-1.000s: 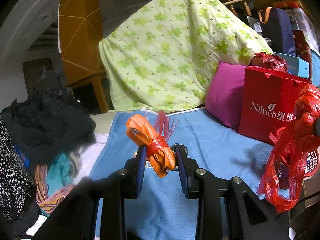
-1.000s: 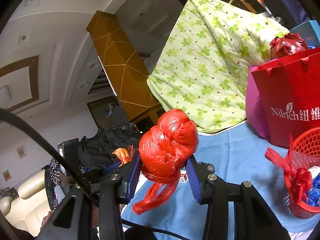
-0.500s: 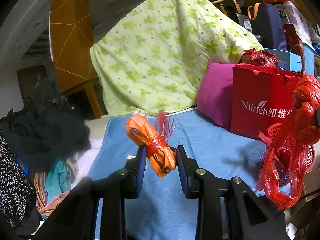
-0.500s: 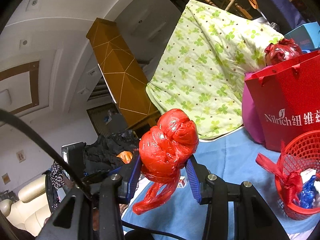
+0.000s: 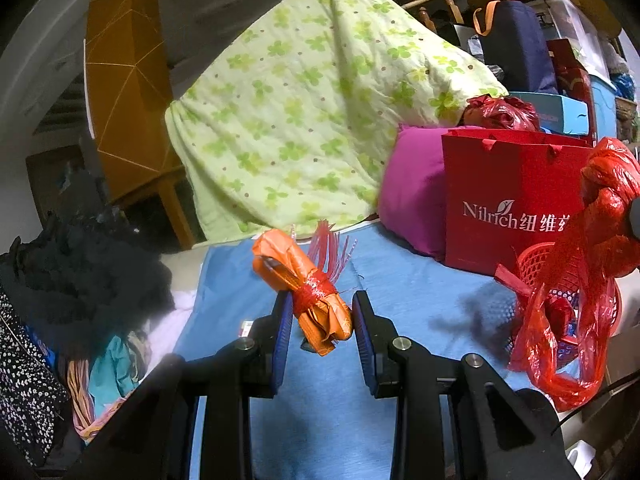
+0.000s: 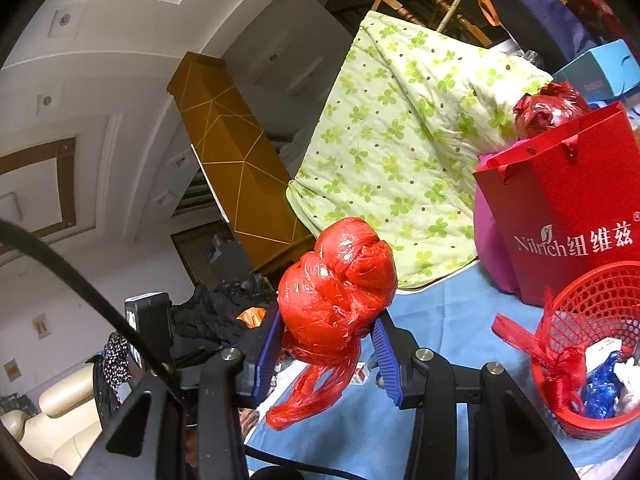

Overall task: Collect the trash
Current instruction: 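Carry the red bag and orange bag toward the red mesh basket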

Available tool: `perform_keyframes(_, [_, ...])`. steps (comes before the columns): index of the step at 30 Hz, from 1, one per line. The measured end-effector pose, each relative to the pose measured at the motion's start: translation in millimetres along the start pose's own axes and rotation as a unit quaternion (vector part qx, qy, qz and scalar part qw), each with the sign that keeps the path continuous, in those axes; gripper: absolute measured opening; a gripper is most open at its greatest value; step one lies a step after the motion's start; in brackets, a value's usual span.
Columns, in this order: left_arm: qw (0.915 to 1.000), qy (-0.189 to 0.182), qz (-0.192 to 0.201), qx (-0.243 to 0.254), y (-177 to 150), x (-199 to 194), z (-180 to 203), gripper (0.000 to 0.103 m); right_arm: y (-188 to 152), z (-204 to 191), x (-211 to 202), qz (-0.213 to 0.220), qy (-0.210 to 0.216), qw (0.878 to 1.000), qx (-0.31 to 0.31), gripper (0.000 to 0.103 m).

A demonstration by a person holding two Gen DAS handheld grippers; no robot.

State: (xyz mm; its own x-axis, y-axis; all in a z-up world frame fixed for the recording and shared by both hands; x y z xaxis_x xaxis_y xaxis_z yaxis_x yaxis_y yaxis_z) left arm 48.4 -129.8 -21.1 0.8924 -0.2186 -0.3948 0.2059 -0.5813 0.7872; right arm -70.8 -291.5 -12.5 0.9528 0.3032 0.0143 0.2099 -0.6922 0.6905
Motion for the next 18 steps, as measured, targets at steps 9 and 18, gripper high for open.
perform_keyframes(9, [0.9999,-0.006,0.005,0.012,6,-4,11,0.032,8,4,-11,0.014,-0.001,1.0,0.004,0.047])
perform_keyframes(18, [0.9996,-0.011,0.008,0.023,12,-5,21,0.032,14,9,-20,0.025,-0.004,1.0,0.01,0.047])
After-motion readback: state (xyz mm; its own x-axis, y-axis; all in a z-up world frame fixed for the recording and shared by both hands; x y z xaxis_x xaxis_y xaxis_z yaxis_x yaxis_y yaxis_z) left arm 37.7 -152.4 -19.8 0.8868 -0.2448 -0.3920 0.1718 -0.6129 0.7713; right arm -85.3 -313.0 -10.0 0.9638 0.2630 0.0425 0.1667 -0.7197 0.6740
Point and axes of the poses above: each gripper's, at about its wrist camera, not at the fingertips, and x roughly the way its jaws point, z to its right, y to its top, the point moved 9 cm from there along x, roughly the way its jaws point, and after that the axes turned 15 degrees about x, right-handed, at the moved point
